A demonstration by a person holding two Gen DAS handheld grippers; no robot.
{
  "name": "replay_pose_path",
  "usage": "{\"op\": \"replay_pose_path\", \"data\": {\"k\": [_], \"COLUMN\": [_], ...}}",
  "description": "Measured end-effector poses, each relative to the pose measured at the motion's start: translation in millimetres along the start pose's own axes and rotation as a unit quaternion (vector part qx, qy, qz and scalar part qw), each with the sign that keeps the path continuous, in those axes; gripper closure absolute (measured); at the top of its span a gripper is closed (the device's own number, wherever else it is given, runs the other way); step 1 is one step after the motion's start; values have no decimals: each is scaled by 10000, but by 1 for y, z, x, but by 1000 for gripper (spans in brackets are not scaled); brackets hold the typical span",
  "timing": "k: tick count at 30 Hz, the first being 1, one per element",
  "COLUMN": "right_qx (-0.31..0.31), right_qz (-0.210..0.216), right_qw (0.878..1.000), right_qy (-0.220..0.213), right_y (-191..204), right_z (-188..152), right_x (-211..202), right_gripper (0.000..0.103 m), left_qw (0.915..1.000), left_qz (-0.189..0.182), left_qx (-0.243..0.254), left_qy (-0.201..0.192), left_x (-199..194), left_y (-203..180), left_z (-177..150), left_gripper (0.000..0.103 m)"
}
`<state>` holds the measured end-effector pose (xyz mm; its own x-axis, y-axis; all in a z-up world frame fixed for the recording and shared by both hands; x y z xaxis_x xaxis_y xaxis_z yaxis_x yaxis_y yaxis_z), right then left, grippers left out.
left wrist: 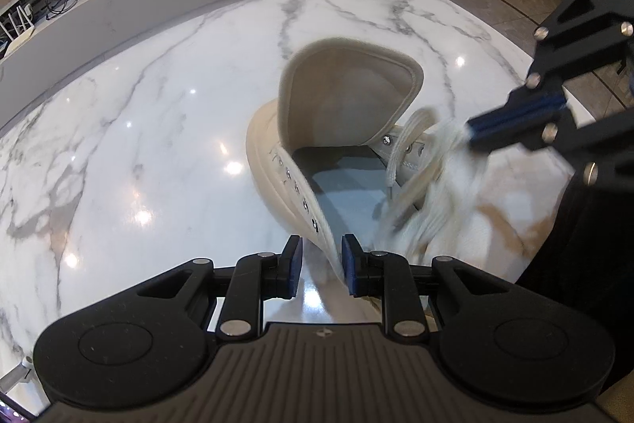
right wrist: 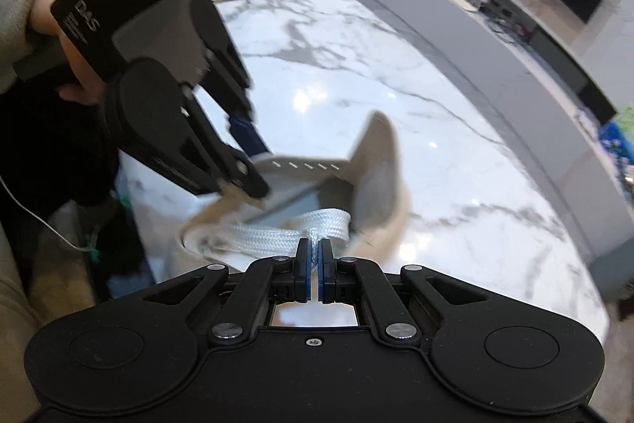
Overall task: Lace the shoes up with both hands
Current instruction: 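Pull the white laces out of the sneaker with the right gripper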
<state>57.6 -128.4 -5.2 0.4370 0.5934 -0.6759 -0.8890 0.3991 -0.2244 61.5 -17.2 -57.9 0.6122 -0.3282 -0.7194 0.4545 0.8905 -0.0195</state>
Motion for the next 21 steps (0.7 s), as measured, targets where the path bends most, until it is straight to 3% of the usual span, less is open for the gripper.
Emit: {"op": "replay_pose_path", "data": {"k": [15, 21], "right_qx": [588, 687], "right_qz": [-1387, -1063], "right_qw": [9841, 9875], "right_qy": [946, 940], "right_y": [-72, -63], "right_z": [-67, -71], "right_x": [-2, 2], "right_gripper": [101, 96], "left_qw": [10000, 10000], "left_qz": [7, 25], "left_qx": [-6, 16], "left_qy": [36, 65], "left_x": [1, 2], "left_y": [-1, -2], "left_z": [0, 0], "left_gripper": [82, 82]}}
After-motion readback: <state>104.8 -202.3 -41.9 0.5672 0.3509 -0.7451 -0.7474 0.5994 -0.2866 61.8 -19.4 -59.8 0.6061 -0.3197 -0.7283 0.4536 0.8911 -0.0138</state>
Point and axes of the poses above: each gripper's, at about its wrist camera, not at the fingertips, and x roughly the way its jaws point, y to its left, z to its top, the point moved 6 cm from there along x, roughly the way its jaws point, and after that the axes turned 14 degrees about -y, right-handed, at the moved point
